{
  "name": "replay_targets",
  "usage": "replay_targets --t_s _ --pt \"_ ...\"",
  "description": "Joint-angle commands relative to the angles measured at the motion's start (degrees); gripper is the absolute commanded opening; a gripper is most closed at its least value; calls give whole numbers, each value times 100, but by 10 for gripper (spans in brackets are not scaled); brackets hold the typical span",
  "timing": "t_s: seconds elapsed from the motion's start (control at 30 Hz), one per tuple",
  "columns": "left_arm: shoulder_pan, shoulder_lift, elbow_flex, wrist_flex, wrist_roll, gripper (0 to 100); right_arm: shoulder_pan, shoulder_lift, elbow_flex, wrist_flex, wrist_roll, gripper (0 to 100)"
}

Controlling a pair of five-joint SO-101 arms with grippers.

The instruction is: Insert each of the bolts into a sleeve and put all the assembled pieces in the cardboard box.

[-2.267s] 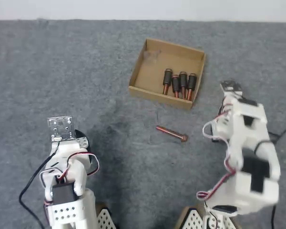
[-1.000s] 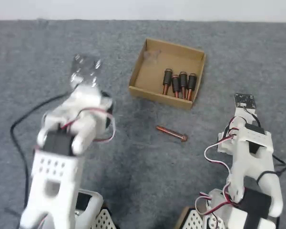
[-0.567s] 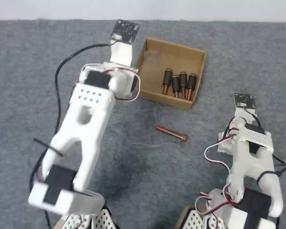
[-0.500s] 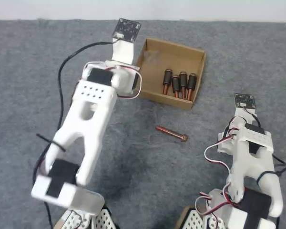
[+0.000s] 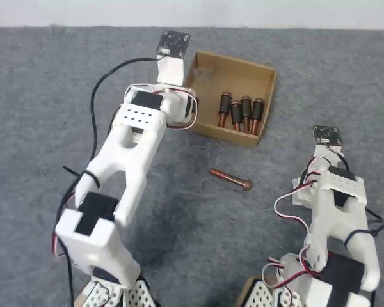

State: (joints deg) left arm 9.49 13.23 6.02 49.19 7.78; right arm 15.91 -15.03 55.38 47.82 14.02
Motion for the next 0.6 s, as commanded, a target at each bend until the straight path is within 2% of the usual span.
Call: replay_targets --t_s 0.0,0.17,0.37,0.57 --pt "-18 141 -338 -404 132 165 -92 -312 -26 -92 132 7" --pt "-53 527 -347 -747 123 163 -92 -312 -26 -66 132 7" --pt "-519 721 -347 -1152 123 163 -92 -312 -18 -57 141 7" --pt "-659 738 -312 -1213 123 163 -92 -312 -18 -57 141 7"
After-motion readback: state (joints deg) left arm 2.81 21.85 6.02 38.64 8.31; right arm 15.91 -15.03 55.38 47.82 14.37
